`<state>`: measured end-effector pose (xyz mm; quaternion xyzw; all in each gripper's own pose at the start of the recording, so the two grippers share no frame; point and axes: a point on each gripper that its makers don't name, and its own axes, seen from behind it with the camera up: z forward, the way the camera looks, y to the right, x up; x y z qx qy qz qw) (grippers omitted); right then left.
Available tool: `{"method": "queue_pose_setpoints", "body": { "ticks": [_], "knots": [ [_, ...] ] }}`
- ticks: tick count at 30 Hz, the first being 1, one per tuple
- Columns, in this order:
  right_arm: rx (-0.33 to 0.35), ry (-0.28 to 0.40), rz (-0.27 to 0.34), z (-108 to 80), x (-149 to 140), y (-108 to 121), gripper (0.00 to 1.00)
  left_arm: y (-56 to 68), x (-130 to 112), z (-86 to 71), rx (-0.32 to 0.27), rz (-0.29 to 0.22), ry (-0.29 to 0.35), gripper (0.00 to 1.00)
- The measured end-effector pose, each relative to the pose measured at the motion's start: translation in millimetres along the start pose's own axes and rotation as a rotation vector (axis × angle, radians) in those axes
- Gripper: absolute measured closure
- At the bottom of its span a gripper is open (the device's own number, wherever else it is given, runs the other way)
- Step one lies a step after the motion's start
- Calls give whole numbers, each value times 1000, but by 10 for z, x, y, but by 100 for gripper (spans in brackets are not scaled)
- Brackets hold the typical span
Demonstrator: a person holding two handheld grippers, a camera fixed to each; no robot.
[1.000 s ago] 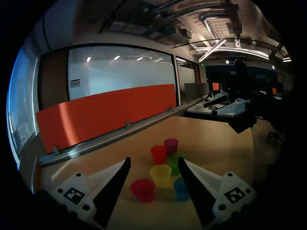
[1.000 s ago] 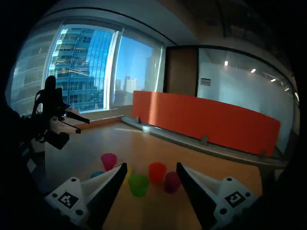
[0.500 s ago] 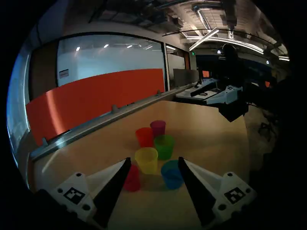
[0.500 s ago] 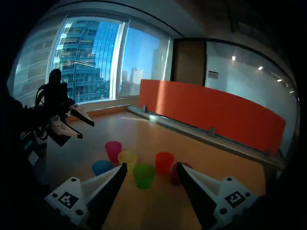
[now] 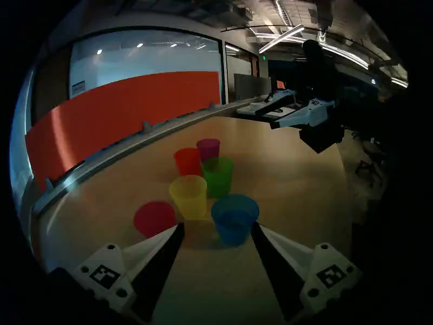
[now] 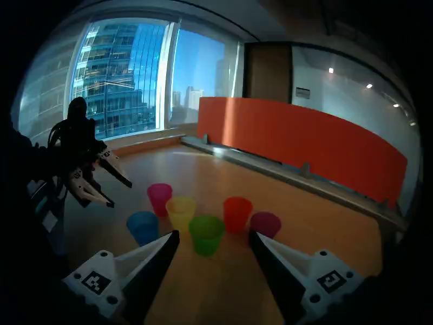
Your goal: Pour water
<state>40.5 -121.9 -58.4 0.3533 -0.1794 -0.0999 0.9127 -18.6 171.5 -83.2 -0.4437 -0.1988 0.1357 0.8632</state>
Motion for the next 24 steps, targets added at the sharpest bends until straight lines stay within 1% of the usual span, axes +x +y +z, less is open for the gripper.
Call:
{"method": "queue_pose_setpoints", "body": {
  "ticks": [6,14,18,24],
  "knots": [
    [12,-24,11,95,-105,-13,1,75,-184,128,-32,-5,-40,9],
    [28,-55,2,239,-214,-45,1,166,-395,296,-81,-3,-101,9],
    [41,-66,5,332,-251,-65,1,205,-435,389,-103,-4,-119,9],
    [67,-86,13,466,-298,-114,1,218,-462,522,-126,0,-148,9]
  ]
}}
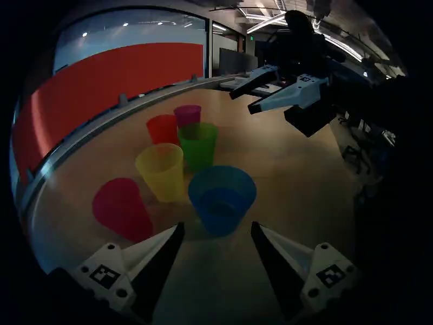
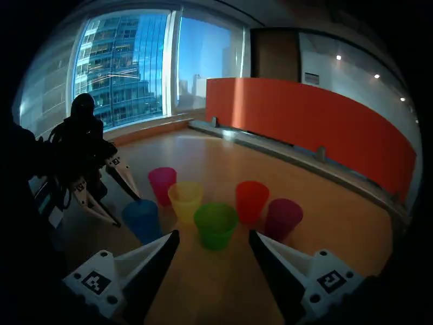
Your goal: Pour water
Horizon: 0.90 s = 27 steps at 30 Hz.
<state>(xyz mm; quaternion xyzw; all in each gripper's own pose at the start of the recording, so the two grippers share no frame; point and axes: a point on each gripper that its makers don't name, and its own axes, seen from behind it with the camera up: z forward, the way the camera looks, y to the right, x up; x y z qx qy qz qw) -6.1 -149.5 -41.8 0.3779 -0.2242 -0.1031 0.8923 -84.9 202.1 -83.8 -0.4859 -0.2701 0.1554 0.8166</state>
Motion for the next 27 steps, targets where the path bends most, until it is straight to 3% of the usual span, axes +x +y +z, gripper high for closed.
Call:
{"method": "queue_pose_setpoints", "body": {
  "ticks": [27],
  "knots": [
    [34,-81,46,419,-244,22,0,61,107,354,-60,-5,-40,9]
  ]
}}
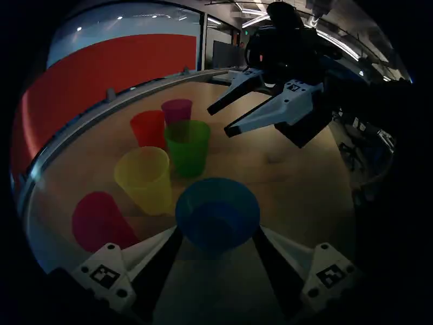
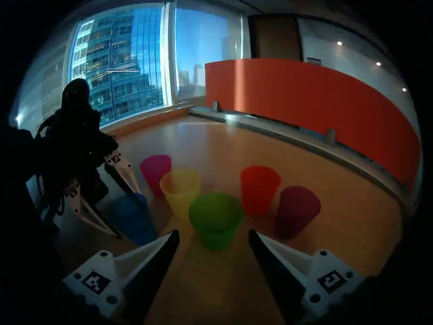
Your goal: Pour water
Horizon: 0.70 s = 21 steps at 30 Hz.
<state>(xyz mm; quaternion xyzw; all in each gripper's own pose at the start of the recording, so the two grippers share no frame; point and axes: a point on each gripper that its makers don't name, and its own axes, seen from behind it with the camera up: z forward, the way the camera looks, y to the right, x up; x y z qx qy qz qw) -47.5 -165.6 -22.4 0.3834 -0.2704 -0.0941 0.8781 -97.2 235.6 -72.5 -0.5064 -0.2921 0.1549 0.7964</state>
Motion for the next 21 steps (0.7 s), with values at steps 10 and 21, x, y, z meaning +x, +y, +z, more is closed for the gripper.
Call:
{"method": "queue_pose_setpoints", "body": {
  "ticks": [10,21],
  "knots": [
    [4,-26,-7,116,-48,-3,1,-19,47,41,8,1,9,9],
    [9,-39,-14,189,-63,-9,1,13,142,57,-5,-29,23,9]
  ]
}}
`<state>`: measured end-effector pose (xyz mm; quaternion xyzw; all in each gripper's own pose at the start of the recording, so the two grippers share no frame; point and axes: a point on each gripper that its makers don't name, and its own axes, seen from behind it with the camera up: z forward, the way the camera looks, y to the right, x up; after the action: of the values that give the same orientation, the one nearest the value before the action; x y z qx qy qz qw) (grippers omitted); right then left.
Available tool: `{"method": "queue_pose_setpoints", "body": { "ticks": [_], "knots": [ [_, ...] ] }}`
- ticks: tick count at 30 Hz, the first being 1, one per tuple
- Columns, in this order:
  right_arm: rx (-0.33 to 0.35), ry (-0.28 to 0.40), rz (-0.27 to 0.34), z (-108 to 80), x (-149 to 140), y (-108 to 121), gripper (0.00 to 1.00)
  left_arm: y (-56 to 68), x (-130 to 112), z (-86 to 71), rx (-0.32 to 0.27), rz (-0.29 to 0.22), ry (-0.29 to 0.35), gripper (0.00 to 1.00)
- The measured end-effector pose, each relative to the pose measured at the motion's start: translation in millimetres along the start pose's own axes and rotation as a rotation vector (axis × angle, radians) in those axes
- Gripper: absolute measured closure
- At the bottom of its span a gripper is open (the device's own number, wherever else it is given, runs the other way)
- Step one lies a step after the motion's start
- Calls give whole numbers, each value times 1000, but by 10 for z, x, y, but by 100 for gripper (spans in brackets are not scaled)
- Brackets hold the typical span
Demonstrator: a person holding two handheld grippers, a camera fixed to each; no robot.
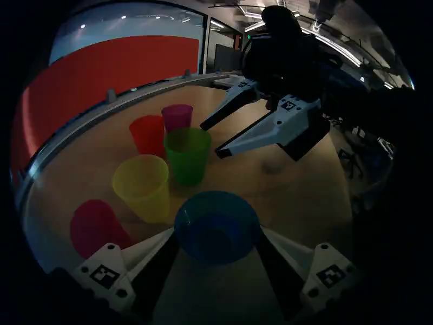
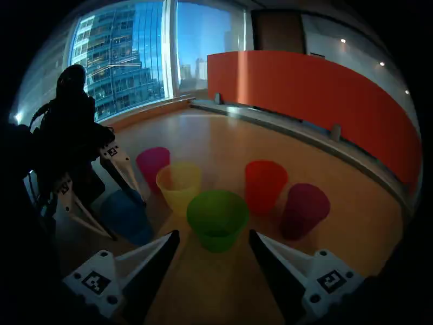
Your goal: Pour water
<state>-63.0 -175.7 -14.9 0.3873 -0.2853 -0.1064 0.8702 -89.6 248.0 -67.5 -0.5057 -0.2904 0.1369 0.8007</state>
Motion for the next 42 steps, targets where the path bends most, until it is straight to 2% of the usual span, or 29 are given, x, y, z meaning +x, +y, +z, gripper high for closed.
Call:
{"method": "queue_pose_setpoints", "body": {
  "ticks": [7,33,37,42],
  "knots": [
    [4,-12,-5,59,-31,-7,1,2,4,8,3,6,2,13],
    [-8,-25,12,427,39,48,1,1,-15,-12,-1,14,-1,14],
    [-13,-24,5,458,44,63,7,0,-13,-14,-1,12,0,14],
    [-13,-25,-19,455,26,54,9,2,-19,-19,0,8,0,14]
  ]
}}
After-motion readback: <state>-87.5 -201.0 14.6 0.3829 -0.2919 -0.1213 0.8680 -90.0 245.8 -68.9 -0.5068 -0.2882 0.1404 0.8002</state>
